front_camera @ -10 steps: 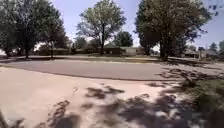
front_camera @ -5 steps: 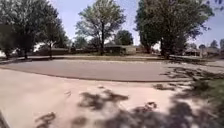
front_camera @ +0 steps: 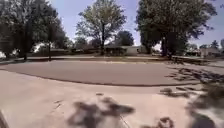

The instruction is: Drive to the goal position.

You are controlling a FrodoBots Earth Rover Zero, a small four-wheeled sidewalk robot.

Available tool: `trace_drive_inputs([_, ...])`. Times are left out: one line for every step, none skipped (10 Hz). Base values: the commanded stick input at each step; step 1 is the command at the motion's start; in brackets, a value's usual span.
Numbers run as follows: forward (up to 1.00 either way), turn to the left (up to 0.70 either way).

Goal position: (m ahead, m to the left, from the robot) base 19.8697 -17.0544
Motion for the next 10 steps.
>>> trace_drive_inputs([0.70,0.00])
trace_drive_inputs([0.70,0.00])
trace_drive_inputs([0.70,0.00])
trace_drive_inputs([0.70,-0.21])
trace_drive_inputs([0.70,-0.35])
trace_drive_inputs([0.70,-0.35])
trace_drive_inputs([0.70,-0.35])
trace_drive_inputs([0.70,-0.35])
trace_drive_inputs([0.70,-0.35])
trace_drive_inputs([0.70,-0.35])
